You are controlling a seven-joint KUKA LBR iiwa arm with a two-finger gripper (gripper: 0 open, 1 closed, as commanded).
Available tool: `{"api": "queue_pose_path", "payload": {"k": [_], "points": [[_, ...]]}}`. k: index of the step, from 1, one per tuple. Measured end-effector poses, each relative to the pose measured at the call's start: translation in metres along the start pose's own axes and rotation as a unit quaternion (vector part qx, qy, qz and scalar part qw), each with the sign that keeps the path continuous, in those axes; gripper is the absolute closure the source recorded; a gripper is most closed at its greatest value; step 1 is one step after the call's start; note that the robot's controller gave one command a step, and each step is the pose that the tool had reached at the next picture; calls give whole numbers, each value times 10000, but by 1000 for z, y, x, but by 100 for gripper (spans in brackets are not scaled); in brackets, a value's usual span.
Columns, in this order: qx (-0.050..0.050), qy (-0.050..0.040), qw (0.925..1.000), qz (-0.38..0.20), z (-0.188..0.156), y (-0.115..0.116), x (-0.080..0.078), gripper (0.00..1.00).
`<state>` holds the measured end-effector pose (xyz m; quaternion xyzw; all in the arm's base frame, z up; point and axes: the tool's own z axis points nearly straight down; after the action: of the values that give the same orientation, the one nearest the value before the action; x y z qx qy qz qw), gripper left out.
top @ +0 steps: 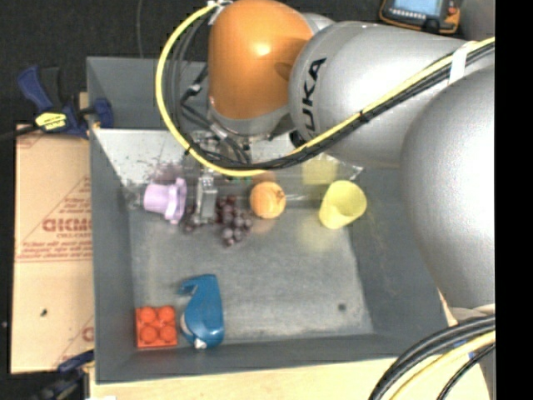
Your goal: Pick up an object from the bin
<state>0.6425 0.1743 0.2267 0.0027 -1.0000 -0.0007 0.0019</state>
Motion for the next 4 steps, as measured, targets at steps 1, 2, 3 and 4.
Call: {"api": "queue_pose_path", "payload": {"k": [1,2,3,4], "points": [[-7,-39,10000,23,-6,-1,-1,0],[1,-62,9994,-330,139,-84,0,0],[-9,-126,9966,-813,78,-96,9,0],[-12,-116,9991,-415,151,-88,-1,0]]}}
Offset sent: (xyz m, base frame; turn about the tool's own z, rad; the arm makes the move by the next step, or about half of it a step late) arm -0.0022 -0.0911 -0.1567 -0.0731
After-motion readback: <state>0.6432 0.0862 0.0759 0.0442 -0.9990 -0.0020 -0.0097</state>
